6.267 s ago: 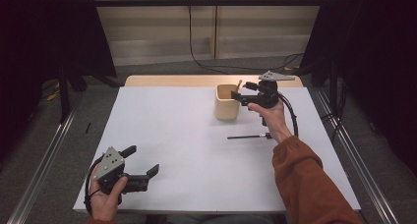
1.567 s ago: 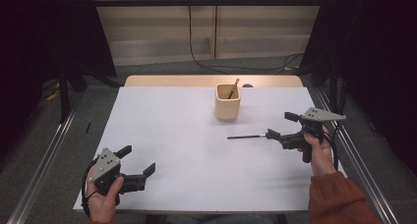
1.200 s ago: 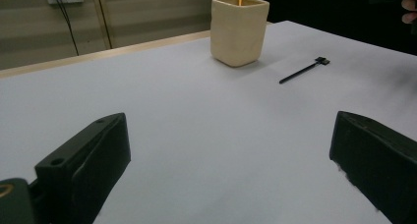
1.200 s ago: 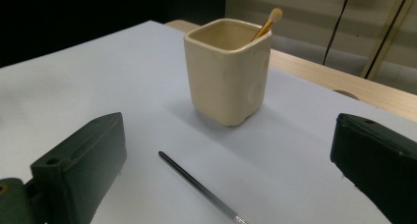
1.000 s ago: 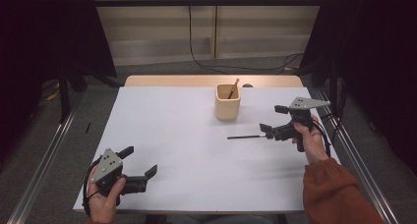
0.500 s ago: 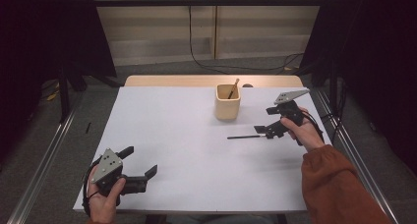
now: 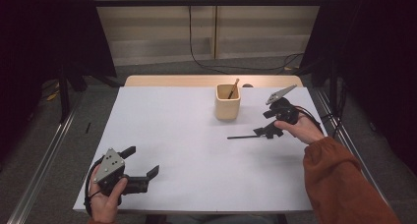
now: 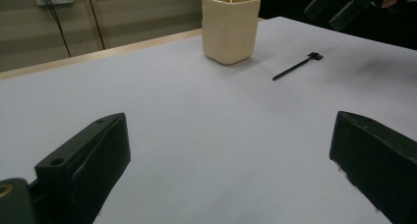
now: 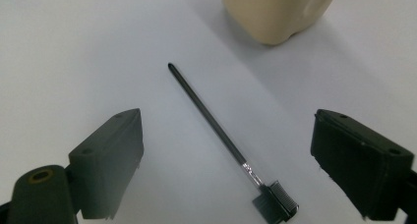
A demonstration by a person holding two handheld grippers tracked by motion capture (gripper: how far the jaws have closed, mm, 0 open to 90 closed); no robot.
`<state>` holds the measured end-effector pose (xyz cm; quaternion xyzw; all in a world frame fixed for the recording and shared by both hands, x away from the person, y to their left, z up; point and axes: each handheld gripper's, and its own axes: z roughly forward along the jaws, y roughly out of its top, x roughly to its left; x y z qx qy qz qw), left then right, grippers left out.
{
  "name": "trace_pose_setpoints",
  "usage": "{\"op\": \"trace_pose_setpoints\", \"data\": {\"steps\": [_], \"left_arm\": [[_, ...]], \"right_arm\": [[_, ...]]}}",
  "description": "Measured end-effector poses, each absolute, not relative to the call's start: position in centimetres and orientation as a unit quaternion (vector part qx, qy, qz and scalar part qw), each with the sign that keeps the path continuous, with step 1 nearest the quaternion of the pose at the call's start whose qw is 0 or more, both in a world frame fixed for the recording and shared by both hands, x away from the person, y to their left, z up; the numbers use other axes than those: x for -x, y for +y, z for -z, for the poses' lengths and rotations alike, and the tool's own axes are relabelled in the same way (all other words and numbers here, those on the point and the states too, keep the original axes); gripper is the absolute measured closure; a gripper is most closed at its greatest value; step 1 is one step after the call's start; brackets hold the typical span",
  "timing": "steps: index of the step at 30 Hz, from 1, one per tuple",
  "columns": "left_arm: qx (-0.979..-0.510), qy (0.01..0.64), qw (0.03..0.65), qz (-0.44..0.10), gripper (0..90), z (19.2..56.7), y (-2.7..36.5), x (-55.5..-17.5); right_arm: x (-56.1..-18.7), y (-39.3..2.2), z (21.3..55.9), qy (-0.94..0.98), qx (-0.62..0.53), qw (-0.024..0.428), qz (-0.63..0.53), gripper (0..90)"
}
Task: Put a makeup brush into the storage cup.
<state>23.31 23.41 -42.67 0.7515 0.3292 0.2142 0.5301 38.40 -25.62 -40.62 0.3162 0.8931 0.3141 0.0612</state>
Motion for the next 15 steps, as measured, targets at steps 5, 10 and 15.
{"op": "trace_pose_setpoints", "data": {"steps": [5, 10, 15], "left_arm": [[-0.753, 0.328, 0.529, -0.214, 1.8, 42.7, 23.4, -23.3], [-0.754, 0.327, 0.527, -0.214, 1.9, 42.7, 23.4, -23.3], [-0.756, 0.326, 0.526, -0.213, 1.9, 42.7, 23.4, -23.3]], "right_arm": [[-39.0, -25.3, 40.9, 0.917, -0.290, 0.028, -0.272, 12.0], [-39.3, -24.7, 41.4, 0.926, -0.279, 0.017, -0.253, 13.7], [-39.5, -24.3, 41.8, 0.939, -0.259, 0.013, -0.227, 25.1]]}}
